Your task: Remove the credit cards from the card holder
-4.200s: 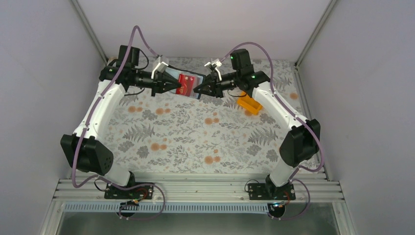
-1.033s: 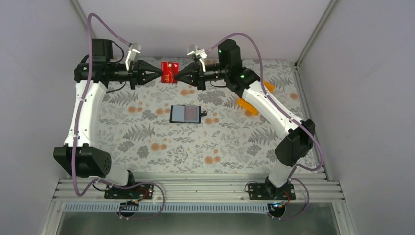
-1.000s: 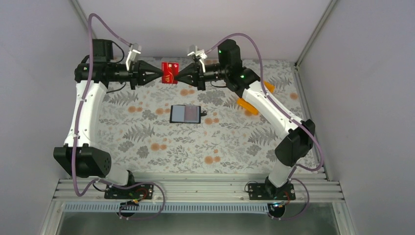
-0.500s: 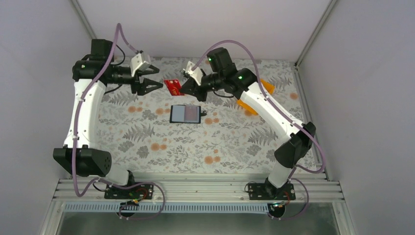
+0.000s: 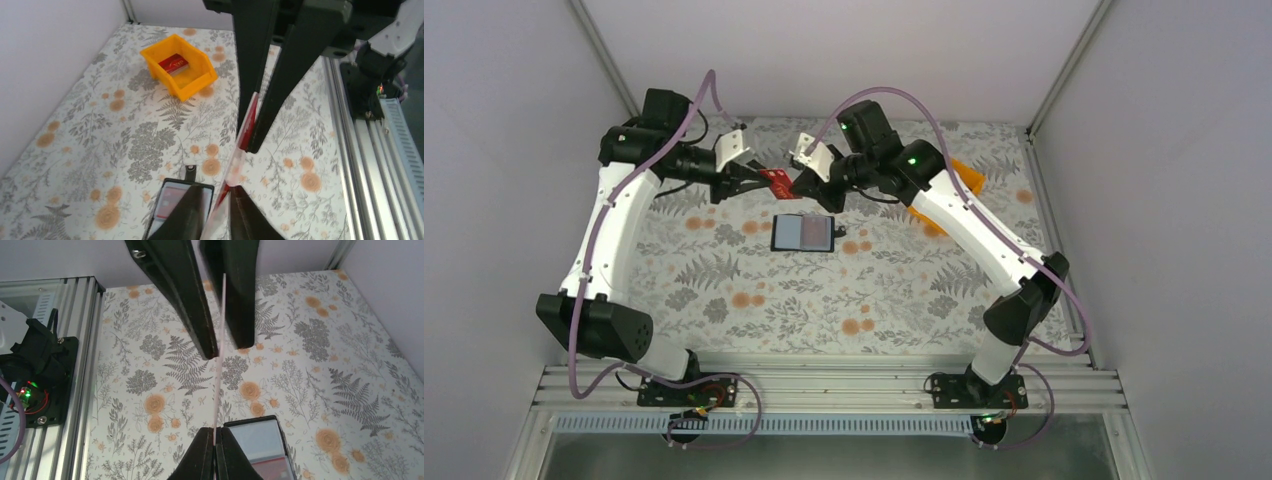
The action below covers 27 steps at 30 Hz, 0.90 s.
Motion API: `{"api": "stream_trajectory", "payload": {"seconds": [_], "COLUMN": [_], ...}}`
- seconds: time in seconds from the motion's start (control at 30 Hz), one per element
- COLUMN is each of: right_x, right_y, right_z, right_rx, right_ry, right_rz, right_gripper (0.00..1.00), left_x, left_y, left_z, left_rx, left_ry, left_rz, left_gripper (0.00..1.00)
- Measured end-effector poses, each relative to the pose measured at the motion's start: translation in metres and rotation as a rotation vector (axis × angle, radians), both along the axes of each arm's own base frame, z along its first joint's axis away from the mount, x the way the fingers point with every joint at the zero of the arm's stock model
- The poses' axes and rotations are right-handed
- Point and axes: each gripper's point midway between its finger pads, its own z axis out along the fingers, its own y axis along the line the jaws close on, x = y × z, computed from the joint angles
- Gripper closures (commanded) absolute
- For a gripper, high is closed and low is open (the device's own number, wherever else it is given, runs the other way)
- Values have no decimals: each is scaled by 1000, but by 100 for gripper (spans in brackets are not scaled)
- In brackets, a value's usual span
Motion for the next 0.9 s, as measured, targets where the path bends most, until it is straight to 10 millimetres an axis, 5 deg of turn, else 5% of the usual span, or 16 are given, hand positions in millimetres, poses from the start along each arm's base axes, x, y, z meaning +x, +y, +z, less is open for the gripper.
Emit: {"api": "stream_trajectory", "payload": {"seconds": [0.1, 0.23, 0.33, 0.43, 0.57, 0.7, 0.9], "right_x": [2, 10, 23, 43, 75, 87, 76], "right_y": [-1, -2, -11, -32, -47, -38, -14], "right_z": [0, 1, 2, 16, 67, 115, 140], "right_rx": [-7, -9, -14, -15, 38, 131, 193], "right_ry": [-10, -38, -99, -217, -406, -562, -707], "right_rz": [-12, -43, -147, -297, -472, -523, -420], "right_gripper": [93, 46, 28, 27, 31, 30, 32], "left_x": [-2, -1, 10, 31, 63, 75, 82], "left_y": [-1, -3, -2, 10, 34, 38, 35], "left_z": [-3, -1, 7, 19, 32, 38, 52], "left_rx": [1, -19, -64, -155, -320, -430, -543], "left_ry": [11, 50, 109, 221, 414, 598, 797], "left_rz": [-7, 14, 86, 214, 385, 471, 523], "left_gripper": [98, 98, 98, 98, 98, 98, 98]}}
